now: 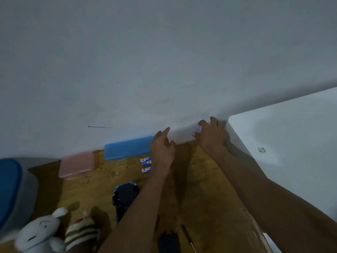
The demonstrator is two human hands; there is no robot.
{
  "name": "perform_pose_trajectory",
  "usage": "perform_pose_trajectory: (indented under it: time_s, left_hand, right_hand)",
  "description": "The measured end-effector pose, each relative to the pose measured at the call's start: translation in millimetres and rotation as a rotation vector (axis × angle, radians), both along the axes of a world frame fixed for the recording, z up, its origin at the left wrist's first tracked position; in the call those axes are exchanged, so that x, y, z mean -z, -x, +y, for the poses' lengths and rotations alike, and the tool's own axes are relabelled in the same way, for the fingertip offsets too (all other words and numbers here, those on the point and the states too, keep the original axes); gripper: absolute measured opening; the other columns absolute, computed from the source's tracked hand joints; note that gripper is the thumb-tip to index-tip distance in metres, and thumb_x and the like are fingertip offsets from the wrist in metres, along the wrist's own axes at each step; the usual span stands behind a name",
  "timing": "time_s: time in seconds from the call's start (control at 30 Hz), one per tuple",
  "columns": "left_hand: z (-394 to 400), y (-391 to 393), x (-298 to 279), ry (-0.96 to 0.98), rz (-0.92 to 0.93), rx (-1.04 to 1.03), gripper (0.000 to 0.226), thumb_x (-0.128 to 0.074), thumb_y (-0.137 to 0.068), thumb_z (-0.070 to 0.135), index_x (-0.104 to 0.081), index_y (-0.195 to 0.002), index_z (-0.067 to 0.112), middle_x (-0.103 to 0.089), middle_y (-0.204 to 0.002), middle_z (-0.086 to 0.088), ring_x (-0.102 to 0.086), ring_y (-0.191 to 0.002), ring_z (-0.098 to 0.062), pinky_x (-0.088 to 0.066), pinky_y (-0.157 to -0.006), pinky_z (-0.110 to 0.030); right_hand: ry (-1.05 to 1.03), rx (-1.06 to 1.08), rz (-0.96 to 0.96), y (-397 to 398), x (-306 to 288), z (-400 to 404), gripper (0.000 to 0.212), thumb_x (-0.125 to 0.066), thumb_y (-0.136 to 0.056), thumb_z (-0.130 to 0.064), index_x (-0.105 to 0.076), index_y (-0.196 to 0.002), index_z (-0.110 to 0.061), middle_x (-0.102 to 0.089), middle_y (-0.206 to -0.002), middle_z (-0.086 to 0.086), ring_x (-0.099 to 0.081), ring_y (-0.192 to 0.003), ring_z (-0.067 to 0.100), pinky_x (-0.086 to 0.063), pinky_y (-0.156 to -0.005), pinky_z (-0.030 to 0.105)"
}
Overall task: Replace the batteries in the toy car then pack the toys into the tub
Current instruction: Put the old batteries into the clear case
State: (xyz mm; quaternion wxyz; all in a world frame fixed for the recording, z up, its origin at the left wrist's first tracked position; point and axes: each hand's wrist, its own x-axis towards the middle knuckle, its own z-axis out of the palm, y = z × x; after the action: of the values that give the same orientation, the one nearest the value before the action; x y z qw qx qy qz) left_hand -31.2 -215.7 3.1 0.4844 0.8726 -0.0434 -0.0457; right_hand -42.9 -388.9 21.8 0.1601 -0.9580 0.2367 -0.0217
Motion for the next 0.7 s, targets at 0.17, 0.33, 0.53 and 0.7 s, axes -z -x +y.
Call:
perform_pose_trajectory:
  time_s: [0.17, 0.33, 0.53, 0.7]
  left_hand:
    - [57, 18, -40, 0.047, -0.1, -0.017, 0.026, -0.07, -0.093, 0.019, -0.071, -0.119, 0.018, -0.067, -0.118, 0.004, -0.065, -0.102, -0.019, -0.06, -0.089, -0.038]
    - [120, 34, -48, -0.047, 0.008, -0.013, 0.027, -0.071, -0.092, 0.02, -0.072, -0.119, 0.016, -0.067, -0.126, -0.003, -0.062, -0.112, -0.018, -0.045, -0.083, -0.015]
    - [177, 79, -36, -0.003, -0.042, 0.103, 0.034, -0.075, -0.089, 0.017, -0.071, -0.122, 0.016, -0.067, -0.122, 0.004, -0.057, -0.107, 0.001, -0.035, -0.079, 0.002]
    - [198, 106, -19, -0.035, 0.228, 0.154, 0.08, -0.08, -0.079, 0.048, -0.043, -0.15, 0.037, -0.038, -0.153, -0.006, -0.042, -0.138, -0.029, -0.046, -0.108, -0.045]
  right_hand:
    - [-0.181, -0.249, -0.166, 4, -25, 59, 0.024, -0.063, -0.096, -0.031, -0.065, -0.119, -0.025, -0.063, -0.123, 0.003, -0.056, -0.115, 0.024, -0.05, -0.098, 0.041]
    - [-0.206, -0.543, 0.05, 11, -15, 125, 0.038, -0.058, -0.086, -0.028, -0.066, -0.122, -0.019, -0.067, -0.119, 0.01, -0.061, -0.111, 0.029, -0.051, -0.093, 0.043]
    - [-0.024, -0.693, 0.187, 22, 9, 169, 0.043, -0.061, -0.091, -0.03, -0.061, -0.133, -0.023, -0.061, -0.121, 0.011, -0.059, -0.109, 0.034, -0.051, -0.088, 0.043]
    - [0.147, -0.745, 0.207, 36, 32, 178, 0.053, -0.057, -0.097, -0.026, -0.043, -0.148, -0.026, -0.041, -0.147, 0.012, -0.042, -0.13, 0.035, -0.045, -0.099, 0.047]
